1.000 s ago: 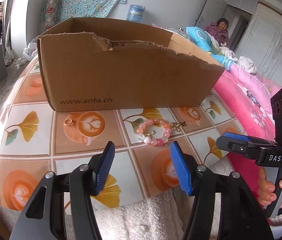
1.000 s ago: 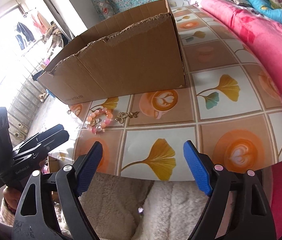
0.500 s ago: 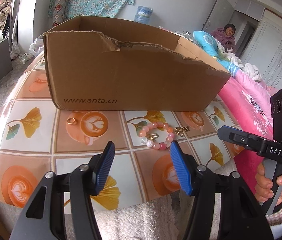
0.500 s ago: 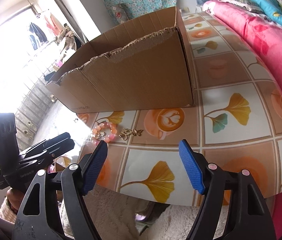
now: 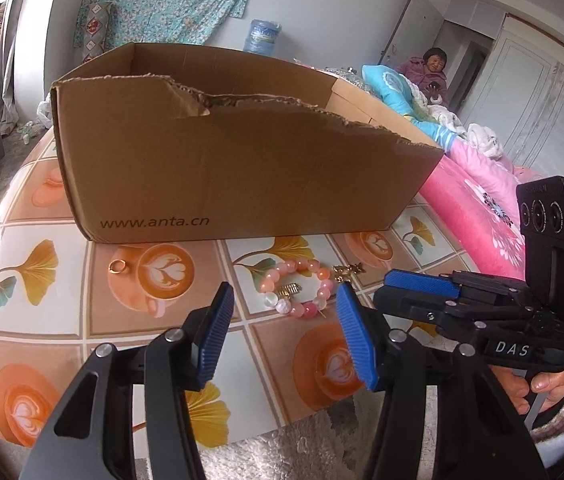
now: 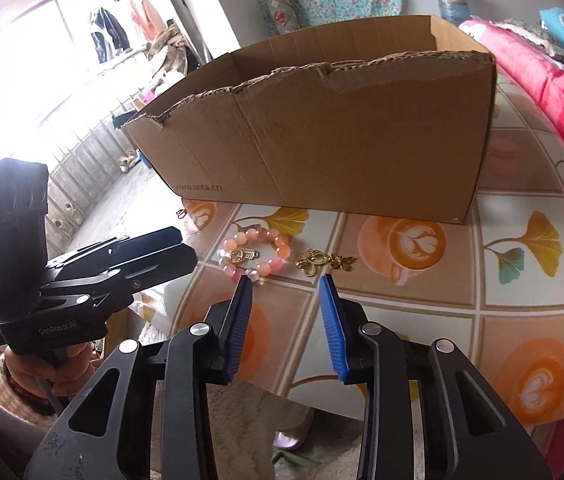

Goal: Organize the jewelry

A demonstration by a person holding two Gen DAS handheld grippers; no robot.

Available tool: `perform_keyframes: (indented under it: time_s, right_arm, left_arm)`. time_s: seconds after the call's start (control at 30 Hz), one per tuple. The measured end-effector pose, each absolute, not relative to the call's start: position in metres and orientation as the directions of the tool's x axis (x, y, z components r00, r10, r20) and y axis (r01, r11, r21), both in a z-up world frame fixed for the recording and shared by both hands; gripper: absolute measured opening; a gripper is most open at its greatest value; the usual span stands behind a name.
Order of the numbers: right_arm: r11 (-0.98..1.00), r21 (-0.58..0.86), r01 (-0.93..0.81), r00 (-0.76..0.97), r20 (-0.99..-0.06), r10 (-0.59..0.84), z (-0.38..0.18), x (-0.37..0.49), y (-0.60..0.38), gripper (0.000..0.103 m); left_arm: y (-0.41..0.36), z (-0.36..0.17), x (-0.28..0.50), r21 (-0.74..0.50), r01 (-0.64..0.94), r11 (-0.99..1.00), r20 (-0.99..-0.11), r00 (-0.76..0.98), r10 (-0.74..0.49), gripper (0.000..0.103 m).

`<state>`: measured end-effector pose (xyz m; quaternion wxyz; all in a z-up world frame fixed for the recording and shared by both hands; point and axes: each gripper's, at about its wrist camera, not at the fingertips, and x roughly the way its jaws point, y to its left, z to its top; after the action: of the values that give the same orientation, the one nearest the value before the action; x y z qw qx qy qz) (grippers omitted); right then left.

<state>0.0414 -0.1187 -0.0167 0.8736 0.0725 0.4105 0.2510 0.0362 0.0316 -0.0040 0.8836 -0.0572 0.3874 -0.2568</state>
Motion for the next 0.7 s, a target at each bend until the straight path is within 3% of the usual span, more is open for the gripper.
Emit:
perform_keyframes:
  time_s: [0.17, 0.23, 0.7]
  right_arm:
    - [0.86, 0.318, -0.398, 0.52, -0.694, 0.498, -0.018, 0.047, -0.108, 0.013]
    - [0.864, 0.306, -0.4, 0.517, -0.703, 0.488, -0.018, 0.046, -0.107, 0.013]
    - [0.917, 0.058, -0.394, 0.569, -0.769, 0.293, -0.011, 0.058, -0.112, 0.015]
  left_arm:
    - [0.032, -0.009, 0.044, -0.297, 0.417, 0.859, -0.667, 0.553, -0.499, 0.034]
    - [0.034, -0.011, 0.046, -0.3, 0.418, 0.858, -0.669, 0.549, -0.501, 0.028]
    - [0.038, -0.022, 0.046, -0.332, 0.431, 0.839, -0.654, 0.535, -0.534, 0.025]
